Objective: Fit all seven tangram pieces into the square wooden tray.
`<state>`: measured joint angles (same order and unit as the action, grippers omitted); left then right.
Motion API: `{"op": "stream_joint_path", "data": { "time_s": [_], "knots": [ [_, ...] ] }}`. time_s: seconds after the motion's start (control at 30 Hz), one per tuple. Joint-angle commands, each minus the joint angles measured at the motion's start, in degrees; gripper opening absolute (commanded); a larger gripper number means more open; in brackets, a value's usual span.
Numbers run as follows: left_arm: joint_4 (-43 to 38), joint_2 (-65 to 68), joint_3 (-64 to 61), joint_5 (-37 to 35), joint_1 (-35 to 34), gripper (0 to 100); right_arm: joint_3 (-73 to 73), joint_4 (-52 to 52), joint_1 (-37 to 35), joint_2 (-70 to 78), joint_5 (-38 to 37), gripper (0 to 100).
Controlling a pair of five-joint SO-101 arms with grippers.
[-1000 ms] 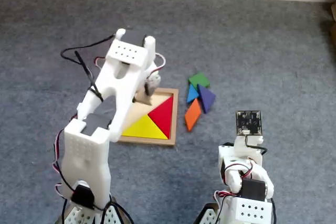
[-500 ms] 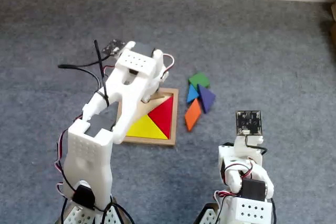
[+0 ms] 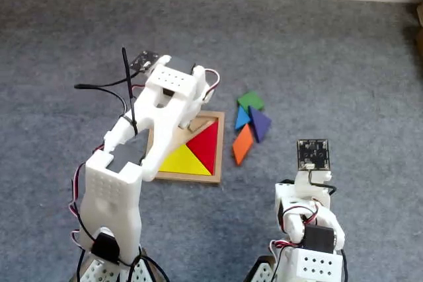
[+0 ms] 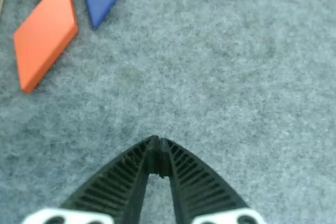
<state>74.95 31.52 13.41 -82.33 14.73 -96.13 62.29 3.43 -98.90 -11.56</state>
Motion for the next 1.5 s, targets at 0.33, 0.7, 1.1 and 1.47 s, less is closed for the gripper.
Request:
{"op": "stream_joint_path", "data": {
  "time_s": [0.33, 0.7, 1.1, 1.47],
  "knots": [
    [24.35, -4.0, 12.97, 11.96, 0.75, 41, -4.62, 0.04, 0.84, -0.66, -0.7, 1.6],
    [26.29, -3.91, 14.55, 38.59, -6.11, 19, -4.62, 0.04, 0.84, -0.66, -0.7, 1.6],
    [20.48, -3.38, 14.02, 75.43, -10.42, 1, -4.62, 0.04, 0.84, -0.66, -0.7, 1.6],
    [13.19, 7.78, 13.49, 75.78, -4.26, 1, -4.62, 0.04, 0.84, -0.66, -0.7, 1.6]
  ]
}}
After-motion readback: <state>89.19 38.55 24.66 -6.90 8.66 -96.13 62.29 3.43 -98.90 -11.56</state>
